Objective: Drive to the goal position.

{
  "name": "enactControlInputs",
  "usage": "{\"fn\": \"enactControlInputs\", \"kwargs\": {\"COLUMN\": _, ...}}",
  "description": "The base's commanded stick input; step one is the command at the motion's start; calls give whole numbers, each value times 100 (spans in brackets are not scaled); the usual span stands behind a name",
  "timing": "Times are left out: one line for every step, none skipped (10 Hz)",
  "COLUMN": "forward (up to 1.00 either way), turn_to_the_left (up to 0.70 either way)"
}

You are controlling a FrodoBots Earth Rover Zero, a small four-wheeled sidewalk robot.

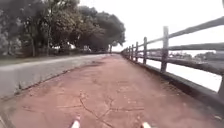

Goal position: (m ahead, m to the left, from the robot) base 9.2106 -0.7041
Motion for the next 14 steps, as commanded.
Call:
{"fn": "enactControlInputs", "kwargs": {"forward": 50, "turn_to_the_left": -50}}
{"fn": "enactControlInputs", "kwargs": {"forward": 50, "turn_to_the_left": -50}}
{"fn": "enactControlInputs", "kwargs": {"forward": 50, "turn_to_the_left": -50}}
{"fn": "enactControlInputs", "kwargs": {"forward": 50, "turn_to_the_left": -50}}
{"fn": "enactControlInputs", "kwargs": {"forward": 50, "turn_to_the_left": -29}}
{"fn": "enactControlInputs", "kwargs": {"forward": 50, "turn_to_the_left": 0}}
{"fn": "enactControlInputs", "kwargs": {"forward": 50, "turn_to_the_left": 0}}
{"fn": "enactControlInputs", "kwargs": {"forward": 50, "turn_to_the_left": 0}}
{"fn": "enactControlInputs", "kwargs": {"forward": 50, "turn_to_the_left": 0}}
{"fn": "enactControlInputs", "kwargs": {"forward": 50, "turn_to_the_left": 0}}
{"fn": "enactControlInputs", "kwargs": {"forward": 50, "turn_to_the_left": 0}}
{"fn": "enactControlInputs", "kwargs": {"forward": 50, "turn_to_the_left": 0}}
{"fn": "enactControlInputs", "kwargs": {"forward": 50, "turn_to_the_left": 0}}
{"fn": "enactControlInputs", "kwargs": {"forward": 50, "turn_to_the_left": 0}}
